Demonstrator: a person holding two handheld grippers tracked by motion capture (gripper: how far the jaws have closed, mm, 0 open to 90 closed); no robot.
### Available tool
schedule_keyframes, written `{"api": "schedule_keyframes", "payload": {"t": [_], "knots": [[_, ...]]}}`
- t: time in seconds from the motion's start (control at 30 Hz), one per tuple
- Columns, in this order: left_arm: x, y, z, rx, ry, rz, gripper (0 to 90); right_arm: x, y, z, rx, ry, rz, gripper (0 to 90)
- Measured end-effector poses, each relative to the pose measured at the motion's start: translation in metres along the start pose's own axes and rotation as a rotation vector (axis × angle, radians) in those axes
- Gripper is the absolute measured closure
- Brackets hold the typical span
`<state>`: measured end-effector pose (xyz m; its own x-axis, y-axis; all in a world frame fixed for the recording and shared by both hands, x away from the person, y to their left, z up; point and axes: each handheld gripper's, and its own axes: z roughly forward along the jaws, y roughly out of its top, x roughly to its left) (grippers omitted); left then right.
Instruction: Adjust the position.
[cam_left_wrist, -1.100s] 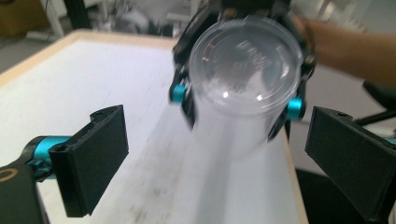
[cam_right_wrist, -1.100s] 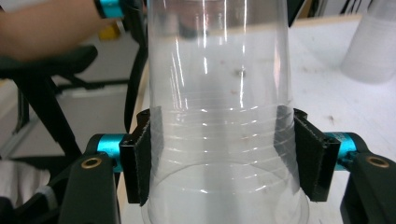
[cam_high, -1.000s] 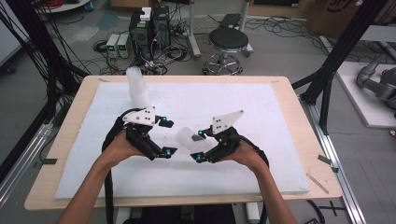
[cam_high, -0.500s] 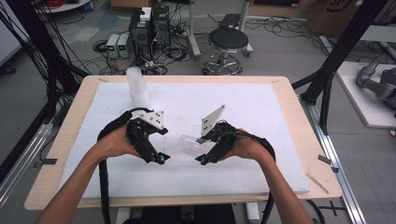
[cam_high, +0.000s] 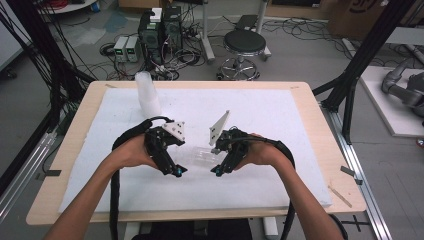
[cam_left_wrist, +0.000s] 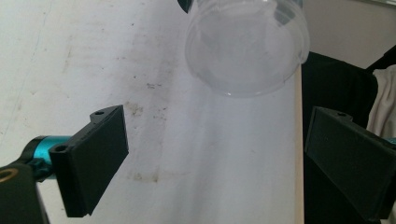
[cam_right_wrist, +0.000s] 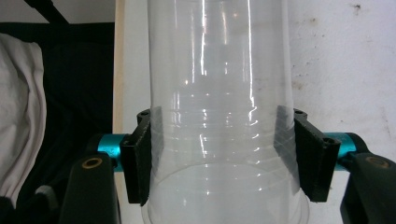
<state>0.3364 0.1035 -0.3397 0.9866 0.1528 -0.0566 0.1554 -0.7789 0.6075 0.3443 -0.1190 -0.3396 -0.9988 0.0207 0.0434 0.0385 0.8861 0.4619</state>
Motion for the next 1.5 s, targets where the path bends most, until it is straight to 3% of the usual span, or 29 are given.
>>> {"api": "schedule_keyframes", "payload": {"t": [0.13, 0.2, 0.53, 0.63, 0.77, 0.8, 0.83, 0.9, 1.03, 1.5], "knots": [[0.001, 0.006, 0.002, -0.001, -0.01, 0.013, 6.5, -0.001, 0.001, 0.0, 0.011, 0.004, -0.003, 33.5], [0.0, 0.008, 0.005, -0.005, -0.023, 0.015, 11.1, -0.001, 0.001, 0.001, 0.013, 0.006, -0.003, 33.5], [-0.001, 0.016, 0.014, 0.001, -0.038, 0.03, 11.5, -0.002, 0.001, 0.003, 0.028, 0.008, -0.008, 33.5], [-0.001, 0.017, 0.015, -0.01, -0.061, 0.047, 17.0, -0.001, 0.001, 0.004, 0.031, 0.013, -0.007, 33.5], [-0.001, 0.018, 0.017, -0.009, -0.064, 0.033, 18.4, -0.001, 0.001, 0.004, 0.035, 0.013, -0.005, 33.5], [0.001, 0.018, 0.017, 0.003, -0.061, 0.05, 19.5, -0.001, 0.001, 0.005, 0.032, 0.015, -0.007, 33.5], [-0.001, 0.018, 0.017, -0.007, -0.067, 0.027, 20.5, -0.001, 0.002, 0.004, 0.038, 0.017, -0.007, 33.5], [0.0, 0.019, 0.018, -0.004, -0.071, 0.029, 23.4, -0.001, 0.002, 0.005, 0.038, 0.014, -0.006, 33.5], [0.0, 0.019, 0.019, 0.004, -0.085, 0.034, 28.0, -0.001, 0.002, 0.006, 0.041, 0.015, -0.011, 33.5], [0.0, 0.023, 0.025, 0.07, -0.09, 0.043, 31.7, -0.002, 0.003, 0.009, 0.058, 0.022, -0.016, 33.6]]}}
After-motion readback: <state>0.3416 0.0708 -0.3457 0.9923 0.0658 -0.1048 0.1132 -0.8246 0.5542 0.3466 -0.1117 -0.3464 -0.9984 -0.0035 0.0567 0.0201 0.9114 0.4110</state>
